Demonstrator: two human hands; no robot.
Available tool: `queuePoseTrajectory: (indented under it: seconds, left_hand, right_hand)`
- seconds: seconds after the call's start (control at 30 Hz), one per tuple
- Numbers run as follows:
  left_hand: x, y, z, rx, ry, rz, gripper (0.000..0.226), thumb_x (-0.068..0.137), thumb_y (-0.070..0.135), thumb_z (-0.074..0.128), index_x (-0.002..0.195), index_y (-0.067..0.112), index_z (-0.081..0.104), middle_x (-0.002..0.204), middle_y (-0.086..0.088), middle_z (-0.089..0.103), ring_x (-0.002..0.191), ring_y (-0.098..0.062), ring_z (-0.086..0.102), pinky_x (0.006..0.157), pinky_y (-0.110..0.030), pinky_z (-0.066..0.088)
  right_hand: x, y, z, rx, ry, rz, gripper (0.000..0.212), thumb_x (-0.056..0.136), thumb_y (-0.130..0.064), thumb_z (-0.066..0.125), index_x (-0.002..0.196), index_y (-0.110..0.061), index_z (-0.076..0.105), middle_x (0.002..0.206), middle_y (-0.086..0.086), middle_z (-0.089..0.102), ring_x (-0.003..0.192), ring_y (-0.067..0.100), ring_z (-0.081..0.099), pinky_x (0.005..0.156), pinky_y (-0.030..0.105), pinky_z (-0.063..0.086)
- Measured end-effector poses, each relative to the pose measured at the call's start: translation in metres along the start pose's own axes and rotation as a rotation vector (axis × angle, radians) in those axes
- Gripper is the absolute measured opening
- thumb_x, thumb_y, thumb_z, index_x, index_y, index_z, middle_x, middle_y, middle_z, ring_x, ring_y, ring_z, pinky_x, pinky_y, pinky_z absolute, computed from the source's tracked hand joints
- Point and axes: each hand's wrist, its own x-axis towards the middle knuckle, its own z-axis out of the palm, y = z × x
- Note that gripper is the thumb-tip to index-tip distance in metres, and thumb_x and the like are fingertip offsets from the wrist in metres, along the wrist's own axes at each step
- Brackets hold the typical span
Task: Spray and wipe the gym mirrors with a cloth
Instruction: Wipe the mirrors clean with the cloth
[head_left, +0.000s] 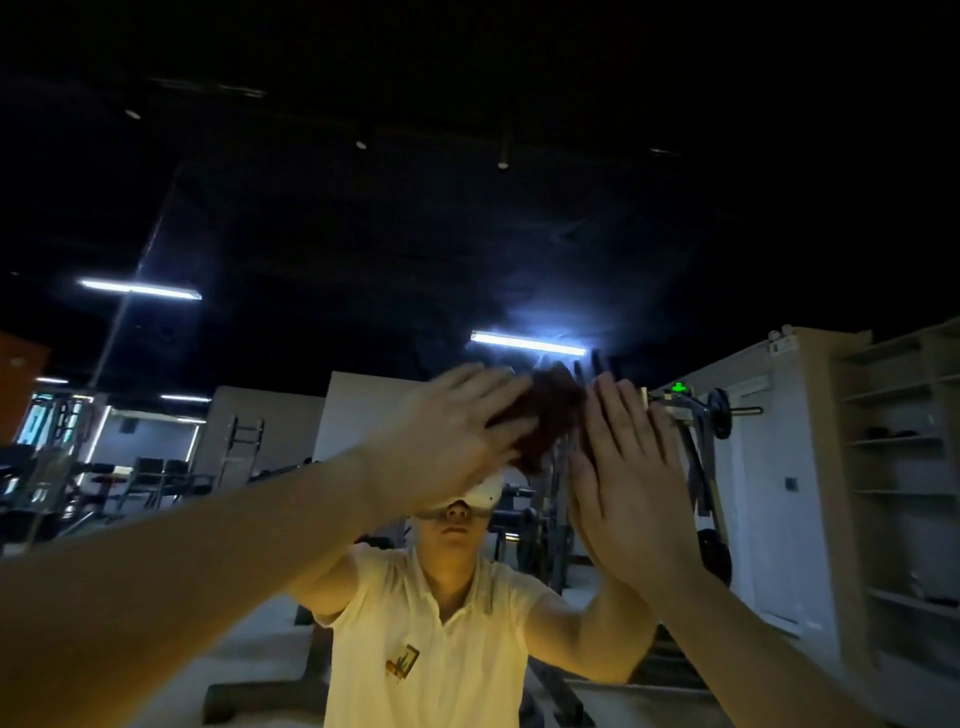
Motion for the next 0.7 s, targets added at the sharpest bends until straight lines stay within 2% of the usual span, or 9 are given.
queuePoseTrajectory:
  seconds: [0.07, 0.13, 0.2, 0.27, 0.33, 0.43, 0.53, 0.6, 0.7]
  left_hand:
    - [0.022, -0.034, -0.003, 0.062, 0.039, -0.177, 0.043, 0.101, 0.041, 0.053, 0.14, 0.025, 0.064, 0.153, -0.013, 0.054, 0.141, -0.032, 0.05, 0.121, -0.05, 0.033]
    - [0.05, -0.06, -0.007, 0.054, 0.103, -0.384, 0.044, 0.104, 0.04, 0.049, 0.14, 0.021, 0.065, 0.151, -0.015, 0.055, 0.138, -0.033, 0.051, 0.115, -0.048, 0.039]
    - [0.077, -0.059, -0.007, 0.002, 0.157, -0.554, 0.041, 0.104, 0.036, 0.05, 0.136, 0.017, 0.068, 0.148, -0.014, 0.057, 0.132, -0.033, 0.051, 0.107, -0.047, 0.043]
    - [0.092, -0.032, -0.004, -0.1, 0.23, -0.643, 0.036, 0.102, 0.03, 0.057, 0.131, 0.014, 0.07, 0.144, -0.014, 0.058, 0.129, -0.033, 0.051, 0.103, -0.048, 0.046]
    - [0.083, 0.015, 0.001, -0.2, 0.261, -0.519, 0.034, 0.099, 0.027, 0.059, 0.13, 0.016, 0.07, 0.14, -0.012, 0.06, 0.124, -0.029, 0.053, 0.101, -0.047, 0.049]
    - [0.043, 0.074, 0.002, -0.264, 0.179, -0.159, 0.035, 0.1, 0.036, 0.054, 0.128, 0.022, 0.07, 0.136, -0.007, 0.061, 0.12, -0.023, 0.053, 0.099, -0.041, 0.051]
    - [0.029, 0.066, 0.006, -0.135, 0.082, 0.046, 0.036, 0.097, 0.044, 0.059, 0.129, 0.029, 0.069, 0.127, -0.003, 0.061, 0.116, -0.02, 0.049, 0.098, -0.038, 0.051]
    - [0.044, 0.039, 0.006, -0.004, 0.105, 0.073, 0.038, 0.097, 0.044, 0.056, 0.131, 0.03, 0.069, 0.123, -0.004, 0.058, 0.113, -0.021, 0.048, 0.097, -0.04, 0.045]
    - [0.073, -0.018, -0.004, 0.067, 0.146, -0.189, 0.041, 0.097, 0.04, 0.059, 0.134, 0.026, 0.066, 0.121, -0.01, 0.053, 0.103, -0.025, 0.05, 0.088, -0.042, 0.045]
  right_hand:
    - [0.0, 0.0, 0.001, -0.015, -0.001, 0.0, 0.061, 0.11, -0.04, 0.014, 0.164, -0.012, 0.017, 0.173, 0.008, 0.008, 0.16, 0.021, 0.0, 0.127, 0.055, 0.014]
    - [0.0, 0.0, 0.003, -0.012, 0.002, 0.011, 0.061, 0.11, -0.041, 0.012, 0.164, -0.012, 0.016, 0.172, 0.009, 0.009, 0.16, 0.022, 0.001, 0.126, 0.056, 0.017]
    - [0.001, 0.0, 0.004, 0.009, 0.004, 0.013, 0.062, 0.11, -0.044, 0.007, 0.164, -0.013, 0.018, 0.172, 0.008, 0.011, 0.16, 0.022, 0.003, 0.126, 0.055, 0.019]
    - [0.002, 0.002, 0.002, 0.028, 0.01, -0.019, 0.062, 0.111, -0.044, 0.008, 0.163, -0.013, 0.021, 0.172, 0.008, 0.015, 0.16, 0.023, 0.007, 0.126, 0.053, 0.016]
    - [0.004, 0.009, -0.005, 0.046, 0.032, -0.04, 0.058, 0.111, -0.041, 0.015, 0.16, -0.013, 0.029, 0.169, 0.01, 0.024, 0.158, 0.024, 0.016, 0.126, 0.049, 0.013]
    - [0.014, 0.033, -0.022, 0.093, 0.085, -0.022, 0.052, 0.107, -0.034, 0.028, 0.151, -0.012, 0.044, 0.163, 0.012, 0.036, 0.154, 0.024, 0.026, 0.127, 0.043, 0.012]
    - [0.037, 0.064, -0.031, 0.066, 0.076, 0.006, 0.053, 0.106, -0.034, 0.026, 0.151, -0.012, 0.044, 0.164, 0.011, 0.033, 0.154, 0.025, 0.025, 0.127, 0.049, 0.018]
    - [0.059, 0.085, -0.031, 0.02, 0.058, 0.046, 0.058, 0.106, -0.038, 0.022, 0.155, -0.011, 0.039, 0.167, 0.012, 0.029, 0.156, 0.025, 0.022, 0.126, 0.053, 0.02]
    - [0.078, 0.106, -0.025, -0.052, 0.006, 0.091, 0.066, 0.107, -0.048, 0.01, 0.163, -0.015, 0.023, 0.172, 0.009, 0.015, 0.159, 0.024, 0.009, 0.127, 0.054, 0.014]
